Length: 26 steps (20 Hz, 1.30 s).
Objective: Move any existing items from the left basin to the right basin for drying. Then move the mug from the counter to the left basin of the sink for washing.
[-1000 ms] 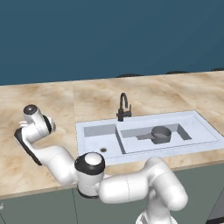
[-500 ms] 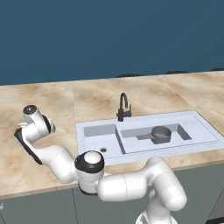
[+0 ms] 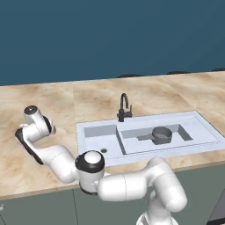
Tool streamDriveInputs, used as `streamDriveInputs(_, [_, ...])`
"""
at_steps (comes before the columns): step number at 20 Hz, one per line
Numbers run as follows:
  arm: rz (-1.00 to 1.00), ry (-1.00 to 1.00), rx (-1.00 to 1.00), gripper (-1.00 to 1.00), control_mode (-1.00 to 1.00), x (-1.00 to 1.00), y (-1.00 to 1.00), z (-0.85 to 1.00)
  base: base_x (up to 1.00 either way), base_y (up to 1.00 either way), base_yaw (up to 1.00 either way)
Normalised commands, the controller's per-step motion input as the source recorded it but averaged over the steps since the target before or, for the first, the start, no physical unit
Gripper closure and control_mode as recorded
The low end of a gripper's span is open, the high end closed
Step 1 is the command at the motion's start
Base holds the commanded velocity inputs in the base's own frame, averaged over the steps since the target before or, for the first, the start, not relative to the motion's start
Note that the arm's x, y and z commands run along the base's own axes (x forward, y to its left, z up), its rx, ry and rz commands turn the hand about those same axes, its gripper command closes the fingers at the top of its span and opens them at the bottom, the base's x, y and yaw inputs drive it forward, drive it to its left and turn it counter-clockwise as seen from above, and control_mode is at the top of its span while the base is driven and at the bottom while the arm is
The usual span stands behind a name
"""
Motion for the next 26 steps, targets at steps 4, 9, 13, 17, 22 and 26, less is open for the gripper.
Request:
streamDriveInputs(4, [0.00,0.04,0.00,1.00,-1.00,0.08,0.05,0.00,0.00,0.00,0.00])
streamDriveInputs(9, [0.00,0.01,0.00,1.00,-1.00,0.00,0.00,0.00,0.00,0.00,0.00])
streamDriveInputs(13, [0.00,0.02,0.00,1.00,-1.00,0.00,0.01,0.00,0.00,0.00,0.00])
streamDriveInputs(17, [0.00,0.00,0.00,1.00,-1.00,0.00,0.00,0.00,0.00,0.00,0.00])
streamDriveInputs(22, [0.00,0.00,0.00,1.00,-1.00,0.00,0.00,0.00,0.00,0.00,0.00])
streamDriveInputs(26, [0.00,0.00,0.00,1.00,-1.00,0.00,0.00,0.00,0.00,0.00,0.00])
